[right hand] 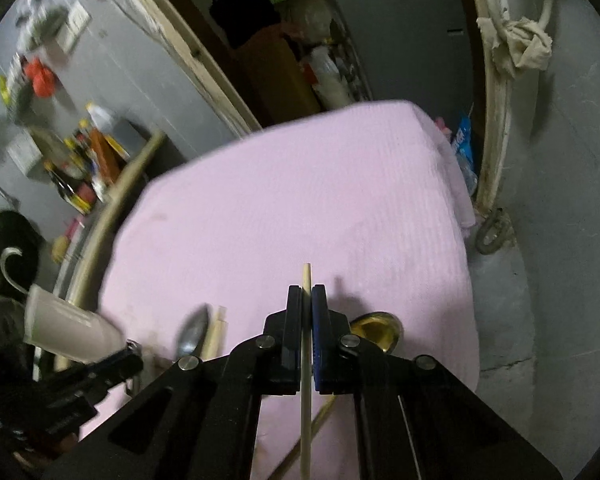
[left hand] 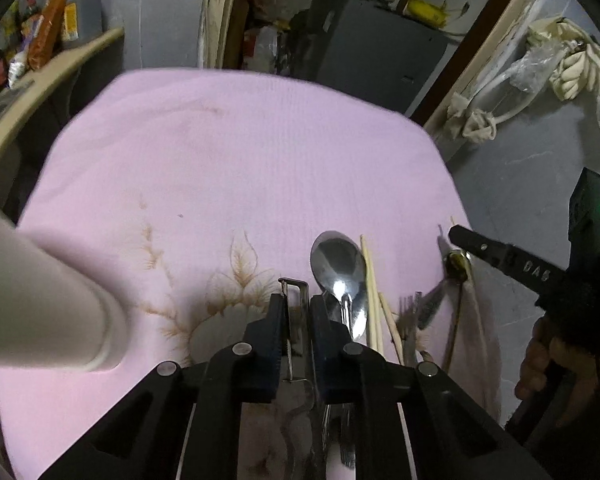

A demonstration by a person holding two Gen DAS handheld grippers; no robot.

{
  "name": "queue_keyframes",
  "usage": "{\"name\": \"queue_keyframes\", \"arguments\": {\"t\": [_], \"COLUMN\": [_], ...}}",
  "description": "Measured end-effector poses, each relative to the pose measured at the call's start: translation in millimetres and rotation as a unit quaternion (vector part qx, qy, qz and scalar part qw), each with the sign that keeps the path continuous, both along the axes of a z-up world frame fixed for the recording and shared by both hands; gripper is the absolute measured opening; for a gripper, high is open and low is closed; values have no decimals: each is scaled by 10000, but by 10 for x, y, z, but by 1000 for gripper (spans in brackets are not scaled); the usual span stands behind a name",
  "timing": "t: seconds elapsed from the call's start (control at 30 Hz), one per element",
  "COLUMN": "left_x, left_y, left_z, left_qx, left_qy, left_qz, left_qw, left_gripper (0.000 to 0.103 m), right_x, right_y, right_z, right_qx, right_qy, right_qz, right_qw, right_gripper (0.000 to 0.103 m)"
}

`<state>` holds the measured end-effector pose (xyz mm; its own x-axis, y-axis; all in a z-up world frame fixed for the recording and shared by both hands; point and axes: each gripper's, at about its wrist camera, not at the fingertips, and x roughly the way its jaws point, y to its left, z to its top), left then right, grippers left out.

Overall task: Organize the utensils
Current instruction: 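Grasp a wooden chopstick with the right tool while the left tool grasps a metal peeler, then carry both items over the white caddy and open both tools to drop them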

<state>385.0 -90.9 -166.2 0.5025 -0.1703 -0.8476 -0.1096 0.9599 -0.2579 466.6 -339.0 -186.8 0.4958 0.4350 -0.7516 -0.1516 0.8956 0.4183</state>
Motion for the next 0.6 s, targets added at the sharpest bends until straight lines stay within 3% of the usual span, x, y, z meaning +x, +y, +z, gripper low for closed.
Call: {"name": "queue_keyframes", "arguments": {"t": [0.23,0.4,0.6], "left_x": [-411,-607,-713], "left_y": [25,125,462], "left_z": [445,817,1243], "left_qx": [160,46,-81], "left_qy": [-833,-1451,-2076], "left_qz": [11,180,273], "left_qw": [9964,9892,9778], "left_gripper": [12,12,12], "right_x": [-528,-855,-1105], "right_y": [-157,-28,344], "right_z": [354,585,1029], "right_qx": [883,1142,1270], "right_qy": [-666,-1149,-2069], "right_qz": [-245,-362,-347], "right_qw": [9936,9861,9695], "right_gripper": [4,4,4]}}
